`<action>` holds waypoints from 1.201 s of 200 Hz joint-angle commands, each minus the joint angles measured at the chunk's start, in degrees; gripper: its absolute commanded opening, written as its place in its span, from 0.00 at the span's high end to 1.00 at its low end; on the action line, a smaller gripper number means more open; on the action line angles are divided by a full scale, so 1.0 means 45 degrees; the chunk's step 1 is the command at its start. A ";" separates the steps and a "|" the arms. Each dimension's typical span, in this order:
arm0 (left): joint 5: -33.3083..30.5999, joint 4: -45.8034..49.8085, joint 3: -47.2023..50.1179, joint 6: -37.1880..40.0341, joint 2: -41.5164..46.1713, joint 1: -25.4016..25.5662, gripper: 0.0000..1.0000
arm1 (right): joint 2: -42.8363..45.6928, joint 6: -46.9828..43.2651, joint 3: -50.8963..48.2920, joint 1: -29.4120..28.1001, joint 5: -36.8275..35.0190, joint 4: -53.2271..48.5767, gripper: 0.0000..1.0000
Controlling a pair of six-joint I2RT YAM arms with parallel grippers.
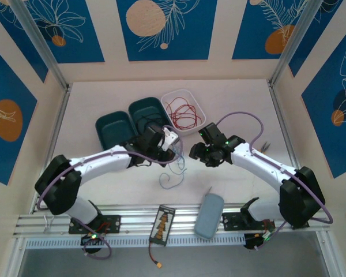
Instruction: Untangle the cables
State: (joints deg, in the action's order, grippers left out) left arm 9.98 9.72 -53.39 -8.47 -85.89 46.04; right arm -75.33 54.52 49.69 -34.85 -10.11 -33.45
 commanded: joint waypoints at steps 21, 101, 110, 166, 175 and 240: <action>-0.0010 0.0821 0.0103 0.0299 0.1122 0.0051 1.00 | 0.0027 -0.0323 -0.0040 0.0010 0.0801 0.0978 0.40; 0.0812 0.0949 -0.0241 0.0568 0.1416 0.0053 1.00 | -0.0300 -0.0339 -0.0915 -0.0072 0.2129 0.3904 0.43; 0.0762 0.0908 -0.0234 0.0574 0.1420 0.0056 1.00 | -0.0487 -0.0305 -0.0916 -0.0126 0.2286 0.4134 0.43; 0.0771 0.0576 -0.0264 0.0632 0.1523 0.0061 1.00 | -0.2064 -0.0141 -0.0745 -0.0186 0.2697 0.4699 0.42; 0.0778 0.0609 -0.0338 0.0685 0.1586 0.0059 1.00 | -0.2294 -0.0126 -0.0654 -0.0166 0.2701 0.4796 0.42; 0.0479 0.0739 -0.0585 0.1407 0.2786 0.0059 1.00 | -0.2804 0.0351 -0.0276 0.0572 0.1470 0.3461 0.70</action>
State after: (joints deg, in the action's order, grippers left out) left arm 12.21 12.91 -53.49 -4.75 -76.34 46.04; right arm -88.01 54.72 46.94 -34.02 -0.62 -14.31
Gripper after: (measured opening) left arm 0.043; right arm 0.353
